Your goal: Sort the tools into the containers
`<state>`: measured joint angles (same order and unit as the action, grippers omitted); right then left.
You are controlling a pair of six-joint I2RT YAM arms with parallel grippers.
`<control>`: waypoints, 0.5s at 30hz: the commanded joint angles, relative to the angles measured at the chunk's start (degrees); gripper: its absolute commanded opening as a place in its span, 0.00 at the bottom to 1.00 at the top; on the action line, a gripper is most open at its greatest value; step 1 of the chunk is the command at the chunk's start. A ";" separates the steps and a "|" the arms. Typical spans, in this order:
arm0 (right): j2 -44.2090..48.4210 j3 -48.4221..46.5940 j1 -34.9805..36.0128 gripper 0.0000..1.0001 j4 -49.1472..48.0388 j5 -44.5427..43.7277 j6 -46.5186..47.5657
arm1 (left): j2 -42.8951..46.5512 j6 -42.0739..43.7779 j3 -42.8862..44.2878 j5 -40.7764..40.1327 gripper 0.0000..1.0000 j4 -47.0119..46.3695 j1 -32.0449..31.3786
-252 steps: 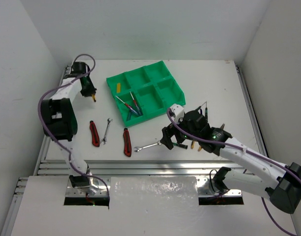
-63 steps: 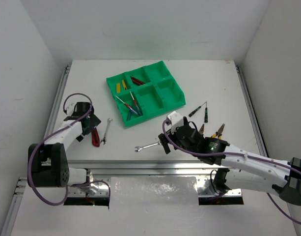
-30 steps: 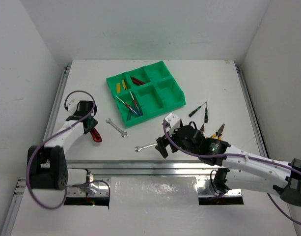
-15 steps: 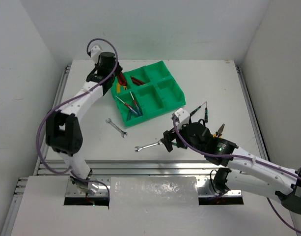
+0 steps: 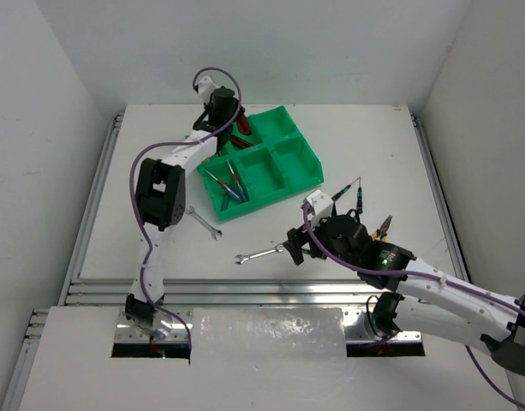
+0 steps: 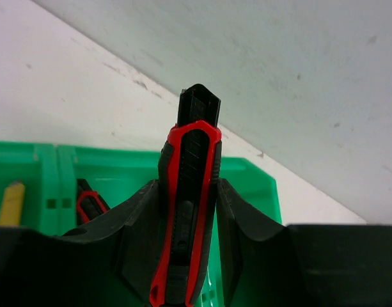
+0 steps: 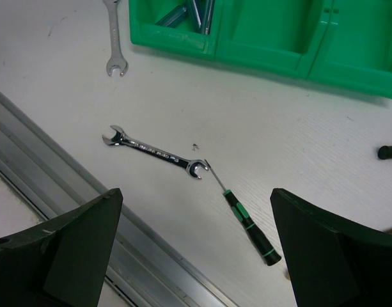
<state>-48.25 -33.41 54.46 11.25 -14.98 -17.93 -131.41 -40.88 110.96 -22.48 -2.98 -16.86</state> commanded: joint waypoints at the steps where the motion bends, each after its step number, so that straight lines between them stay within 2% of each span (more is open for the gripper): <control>1: 1.14 0.36 -0.40 0.99 -1.40 -0.93 0.36 | -1.81 -1.21 5.23 -1.96 0.03 -3.78 -1.51; 3: 1.14 0.62 -0.40 0.99 -1.66 -0.75 0.44 | -2.44 -2.36 5.24 -0.82 0.07 -4.39 -1.77; 7: 0.35 0.63 -0.40 0.99 -1.67 -0.49 0.44 | -2.53 -5.16 4.54 -1.07 0.06 -3.53 -2.82; 10: 0.00 0.54 -0.49 0.99 -1.58 -0.49 0.44 | -1.22 -6.84 2.69 -4.49 0.07 -1.59 -3.70; 15: 0.44 0.71 -0.40 0.99 -1.67 -0.66 0.36 | -0.16 -8.77 1.54 -7.22 0.19 0.08 -3.97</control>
<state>-48.18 -32.67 54.17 11.22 -14.96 -17.93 -135.52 -47.31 112.44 -26.70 -1.98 -20.34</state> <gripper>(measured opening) 0.986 0.339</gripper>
